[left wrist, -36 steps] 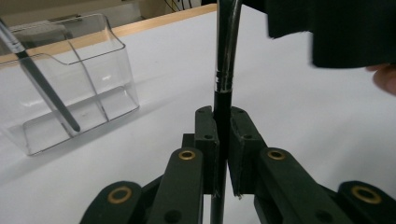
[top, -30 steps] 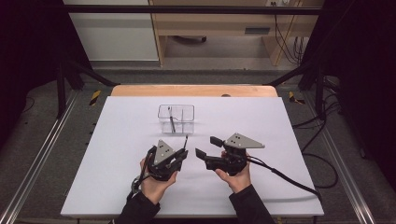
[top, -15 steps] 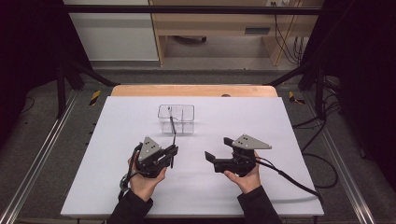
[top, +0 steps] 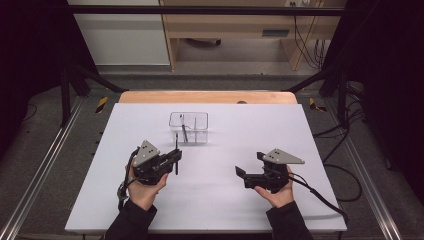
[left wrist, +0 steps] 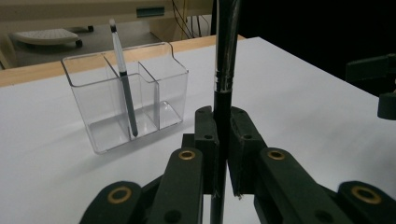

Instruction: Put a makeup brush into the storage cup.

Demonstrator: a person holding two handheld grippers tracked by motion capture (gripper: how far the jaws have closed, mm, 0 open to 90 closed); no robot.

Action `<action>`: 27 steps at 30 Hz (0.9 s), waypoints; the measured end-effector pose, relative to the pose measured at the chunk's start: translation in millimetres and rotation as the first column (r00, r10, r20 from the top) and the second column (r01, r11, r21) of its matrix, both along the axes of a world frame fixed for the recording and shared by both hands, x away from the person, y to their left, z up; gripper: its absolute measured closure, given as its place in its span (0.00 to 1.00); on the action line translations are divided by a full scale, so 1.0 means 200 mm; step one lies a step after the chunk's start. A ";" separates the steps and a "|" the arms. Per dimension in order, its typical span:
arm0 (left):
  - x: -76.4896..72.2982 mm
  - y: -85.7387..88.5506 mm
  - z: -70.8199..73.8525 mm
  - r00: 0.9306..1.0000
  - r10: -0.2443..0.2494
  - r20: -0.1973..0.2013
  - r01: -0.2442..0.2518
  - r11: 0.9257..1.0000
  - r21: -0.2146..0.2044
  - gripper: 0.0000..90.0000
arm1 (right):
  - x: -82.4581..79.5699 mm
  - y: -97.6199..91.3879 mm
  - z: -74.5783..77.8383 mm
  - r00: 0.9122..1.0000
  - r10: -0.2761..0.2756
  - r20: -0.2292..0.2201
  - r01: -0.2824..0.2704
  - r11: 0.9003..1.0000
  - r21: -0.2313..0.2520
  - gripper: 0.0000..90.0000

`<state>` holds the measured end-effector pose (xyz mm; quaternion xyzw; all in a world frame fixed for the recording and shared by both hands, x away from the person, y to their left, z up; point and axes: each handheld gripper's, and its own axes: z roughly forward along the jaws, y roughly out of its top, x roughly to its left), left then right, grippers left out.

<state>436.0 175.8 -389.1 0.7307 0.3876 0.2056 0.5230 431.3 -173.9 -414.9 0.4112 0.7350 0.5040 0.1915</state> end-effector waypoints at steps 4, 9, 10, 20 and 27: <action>0.02 0.02 0.03 1.000 0.002 0.016 -0.002 1.000 -0.001 0.92 | -0.01 -0.05 -0.02 1.000 -0.020 -0.015 0.019 1.000 -0.009 0.08; 0.05 0.03 0.07 1.000 0.004 0.027 -0.003 1.000 -0.008 0.92 | -0.02 -0.10 -0.03 0.999 -0.043 -0.017 0.043 0.999 -0.008 0.08; 0.06 0.03 0.08 1.000 0.000 0.031 0.000 1.000 -0.004 0.92 | -0.02 -0.10 -0.04 0.999 -0.046 -0.017 0.046 0.999 -0.013 0.08; 0.15 -0.02 0.18 0.998 -0.012 0.062 0.011 1.000 0.022 0.92 | -0.02 -0.14 -0.06 0.997 -0.075 -0.028 0.074 0.997 -0.037 0.06; 0.22 -0.06 0.23 0.997 -0.008 0.077 0.006 1.000 0.028 0.92 | -0.02 -0.15 -0.06 0.996 -0.081 -0.028 0.080 0.996 -0.034 0.06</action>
